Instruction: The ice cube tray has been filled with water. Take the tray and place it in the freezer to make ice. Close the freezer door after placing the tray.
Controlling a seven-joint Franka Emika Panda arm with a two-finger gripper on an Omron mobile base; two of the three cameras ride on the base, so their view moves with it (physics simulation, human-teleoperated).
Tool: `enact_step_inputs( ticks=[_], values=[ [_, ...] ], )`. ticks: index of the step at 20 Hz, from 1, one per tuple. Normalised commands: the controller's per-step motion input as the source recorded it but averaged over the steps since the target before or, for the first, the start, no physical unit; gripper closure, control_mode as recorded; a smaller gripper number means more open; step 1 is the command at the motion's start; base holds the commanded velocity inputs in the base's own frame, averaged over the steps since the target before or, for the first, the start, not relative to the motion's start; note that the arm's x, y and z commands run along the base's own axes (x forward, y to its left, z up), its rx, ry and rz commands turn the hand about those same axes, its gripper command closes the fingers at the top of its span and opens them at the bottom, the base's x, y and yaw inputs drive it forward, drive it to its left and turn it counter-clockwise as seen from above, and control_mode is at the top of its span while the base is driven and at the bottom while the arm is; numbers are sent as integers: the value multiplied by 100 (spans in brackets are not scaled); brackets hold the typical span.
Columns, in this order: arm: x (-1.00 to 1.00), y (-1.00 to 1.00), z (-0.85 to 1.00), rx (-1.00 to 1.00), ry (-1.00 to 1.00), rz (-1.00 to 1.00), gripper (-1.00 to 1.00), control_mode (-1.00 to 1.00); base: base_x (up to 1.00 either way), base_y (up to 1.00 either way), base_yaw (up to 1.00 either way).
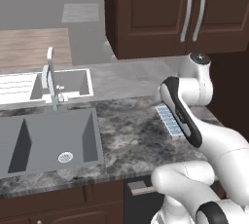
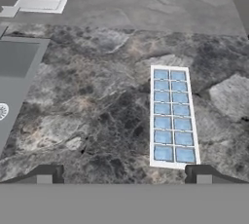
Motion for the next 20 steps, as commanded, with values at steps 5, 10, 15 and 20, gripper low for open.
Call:
enact_step_inputs(
  ticks=[5,10,15,20],
  values=[
    [5,-17,-6,0,1,-3,-100,-100,0,0,0],
    [42,-22,-13,0,2,-5,-100,-100,0,0,0],
    [17,-27,-13,0,3,-3,-100,-100,0,0,0],
    [3,-24,-10,0,3,0,-100,-100,0,0,0]
  ],
)
